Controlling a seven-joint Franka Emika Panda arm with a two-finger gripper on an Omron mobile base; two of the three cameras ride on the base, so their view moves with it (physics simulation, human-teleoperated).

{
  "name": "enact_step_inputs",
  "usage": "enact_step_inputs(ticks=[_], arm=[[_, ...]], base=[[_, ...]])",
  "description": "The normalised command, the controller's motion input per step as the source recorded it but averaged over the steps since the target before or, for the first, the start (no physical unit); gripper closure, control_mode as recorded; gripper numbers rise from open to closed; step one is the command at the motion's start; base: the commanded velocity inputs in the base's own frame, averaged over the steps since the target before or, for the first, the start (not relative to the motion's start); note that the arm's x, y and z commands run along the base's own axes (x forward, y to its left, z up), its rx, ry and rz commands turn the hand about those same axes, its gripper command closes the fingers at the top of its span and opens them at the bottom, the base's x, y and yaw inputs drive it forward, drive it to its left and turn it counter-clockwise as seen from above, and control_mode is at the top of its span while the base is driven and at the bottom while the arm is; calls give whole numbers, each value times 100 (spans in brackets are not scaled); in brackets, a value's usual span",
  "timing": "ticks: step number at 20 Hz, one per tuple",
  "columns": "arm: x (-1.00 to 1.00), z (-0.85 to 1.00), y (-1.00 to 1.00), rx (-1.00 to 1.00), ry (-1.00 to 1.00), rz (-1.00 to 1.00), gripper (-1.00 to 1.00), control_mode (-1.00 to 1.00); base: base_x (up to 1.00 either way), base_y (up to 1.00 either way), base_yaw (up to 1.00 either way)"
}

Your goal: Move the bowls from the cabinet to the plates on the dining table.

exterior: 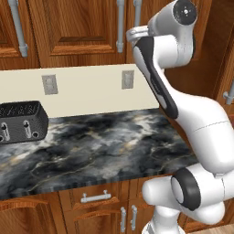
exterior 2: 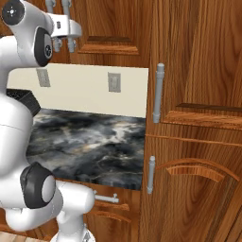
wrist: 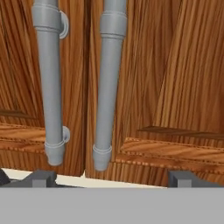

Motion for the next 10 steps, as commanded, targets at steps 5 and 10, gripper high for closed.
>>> enact_step_inputs(ticks=[5, 10], arm=[[22, 0, 1, 0, 0, 0, -100, -100], [21, 0, 0, 0, 0, 0, -100, -100]], base=[[0, 0, 0], [0, 0, 0]])
